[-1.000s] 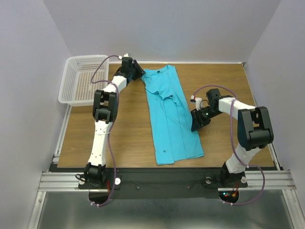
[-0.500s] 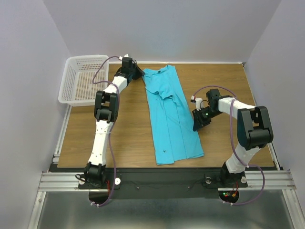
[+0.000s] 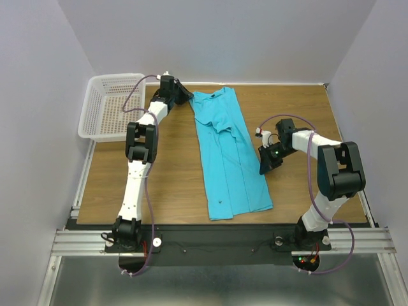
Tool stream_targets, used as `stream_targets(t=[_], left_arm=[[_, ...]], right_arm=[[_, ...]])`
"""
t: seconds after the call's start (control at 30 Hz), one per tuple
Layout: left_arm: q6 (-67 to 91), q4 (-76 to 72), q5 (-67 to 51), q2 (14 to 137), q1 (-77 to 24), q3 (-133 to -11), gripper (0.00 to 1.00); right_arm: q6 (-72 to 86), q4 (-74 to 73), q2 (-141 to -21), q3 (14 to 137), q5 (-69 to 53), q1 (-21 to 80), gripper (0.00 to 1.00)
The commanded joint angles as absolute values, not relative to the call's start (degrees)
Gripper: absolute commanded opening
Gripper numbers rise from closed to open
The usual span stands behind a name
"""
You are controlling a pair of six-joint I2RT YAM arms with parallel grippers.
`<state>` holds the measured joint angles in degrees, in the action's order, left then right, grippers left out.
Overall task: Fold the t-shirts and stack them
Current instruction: Fold the tshirt
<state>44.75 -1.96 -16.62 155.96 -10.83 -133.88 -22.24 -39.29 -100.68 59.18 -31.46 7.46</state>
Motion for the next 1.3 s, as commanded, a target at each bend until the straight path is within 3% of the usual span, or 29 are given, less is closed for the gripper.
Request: stream_targets(t=[0.0, 0.1, 0.2, 0.3, 0.43, 0.6, 0.77, 0.97, 1.13, 1.27], left_arm=[[47.2, -4.0, -20.6, 157.9, -9.6, -138.2, 0.33], [47.0, -4.1, -21.1, 158.0, -9.5, -138.0, 0.34], [44.7, -5.3, -19.5, 155.4, -9.3, -137.2, 0.4], [42.3, -6.3, -17.5, 151.8, -8.4, -136.9, 0.49], [38.4, -8.1, -14.3, 146.3, -7.4, -136.9, 0.72], [32.9, -8.9, -16.0, 138.3, -6.9, -136.0, 0.75], [27.2, -9.0, -17.8, 129.7, -6.9, -129.0, 0.77], [15.1, -12.2, -15.1, 109.5, -6.9, -105.6, 0.79], [6.6, -24.1, -19.8, 84.1, -7.1, -72.9, 0.8], [0.4, -28.7, -32.8, 66.9, -9.0, -51.1, 0.8]], right_arm=[[-22.3, -39.3, -102.4, 57.9, -28.4, 7.2, 0.14], [-22.3, -39.4, -102.2, 58.0, -28.8, 7.1, 0.15], [-22.2, -39.3, -101.5, 58.2, -29.4, 7.2, 0.22], [-22.3, -39.3, -101.1, 58.6, -30.1, 7.1, 0.29], [-22.4, -39.2, -99.2, 60.0, -30.9, 7.2, 0.4], [-23.1, -39.3, -95.2, 64.4, -28.1, 7.1, 0.52], [-23.7, -39.8, -92.5, 67.8, -27.9, 7.1, 0.53], [-35.6, -40.5, -83.4, 67.7, -35.8, 7.1, 0.56], [-70.9, -44.3, -73.1, 55.7, -46.1, 7.0, 0.72], [-92.0, -58.2, -79.0, 56.6, -46.8, 7.1, 0.72]])
